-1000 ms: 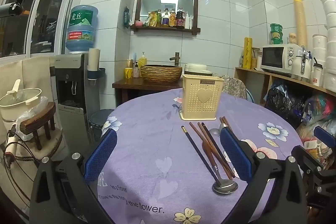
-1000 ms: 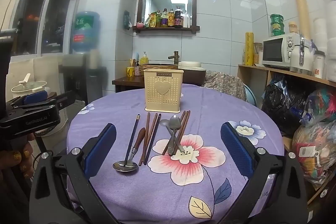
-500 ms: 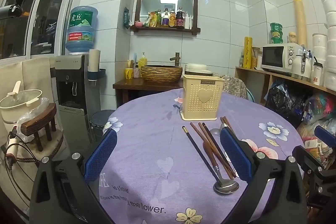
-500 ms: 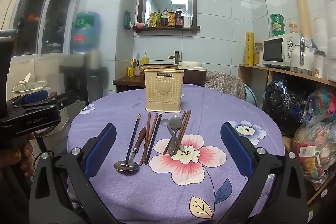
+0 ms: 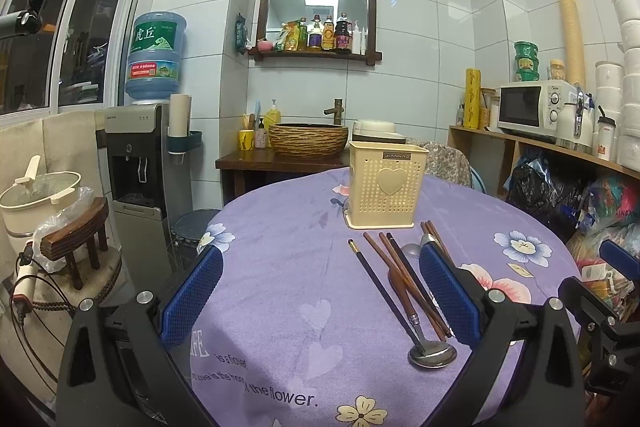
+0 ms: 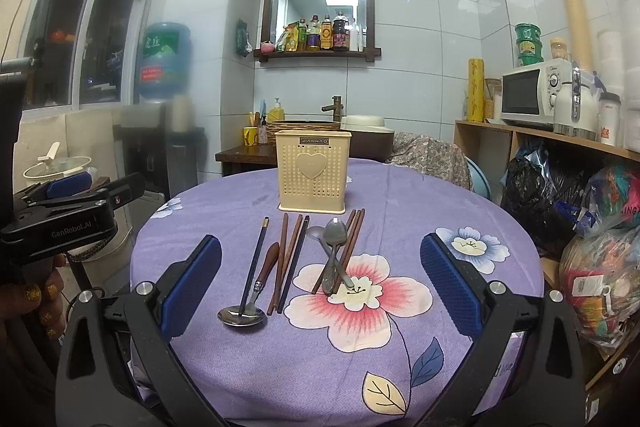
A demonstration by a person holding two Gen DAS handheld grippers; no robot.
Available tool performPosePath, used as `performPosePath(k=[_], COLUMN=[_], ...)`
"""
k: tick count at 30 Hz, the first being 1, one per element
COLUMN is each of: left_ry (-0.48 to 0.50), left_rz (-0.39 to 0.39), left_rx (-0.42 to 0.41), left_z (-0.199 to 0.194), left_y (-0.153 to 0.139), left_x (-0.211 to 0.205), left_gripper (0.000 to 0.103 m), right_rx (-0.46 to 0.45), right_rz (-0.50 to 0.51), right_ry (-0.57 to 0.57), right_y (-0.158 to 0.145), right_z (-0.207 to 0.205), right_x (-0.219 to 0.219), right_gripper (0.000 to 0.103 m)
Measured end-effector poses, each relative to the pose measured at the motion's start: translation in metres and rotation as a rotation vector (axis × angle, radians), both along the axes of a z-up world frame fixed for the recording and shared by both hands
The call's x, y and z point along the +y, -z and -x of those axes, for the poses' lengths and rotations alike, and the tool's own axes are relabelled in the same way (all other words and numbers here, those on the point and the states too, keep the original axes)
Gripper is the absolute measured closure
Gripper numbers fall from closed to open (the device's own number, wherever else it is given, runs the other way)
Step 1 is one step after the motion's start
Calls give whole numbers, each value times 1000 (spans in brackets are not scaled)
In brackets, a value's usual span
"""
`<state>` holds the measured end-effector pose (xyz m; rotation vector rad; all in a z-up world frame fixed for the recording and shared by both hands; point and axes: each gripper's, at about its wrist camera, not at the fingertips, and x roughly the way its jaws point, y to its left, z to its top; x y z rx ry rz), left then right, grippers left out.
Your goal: Organize utensils
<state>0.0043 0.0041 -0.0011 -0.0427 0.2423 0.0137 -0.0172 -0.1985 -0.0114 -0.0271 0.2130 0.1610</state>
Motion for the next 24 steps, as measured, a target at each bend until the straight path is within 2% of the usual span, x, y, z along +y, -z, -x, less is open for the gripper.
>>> performPosePath(k=[24], left_ry=[-6], left_rz=[-4], left_rx=[6], left_z=[-2], left_y=[-1], left_x=[4], left_gripper=[5], right_rx=[7], right_rz=[4], right_ry=[-3], right_y=[4], right_z=[-1], right_x=[1], right_gripper=[5])
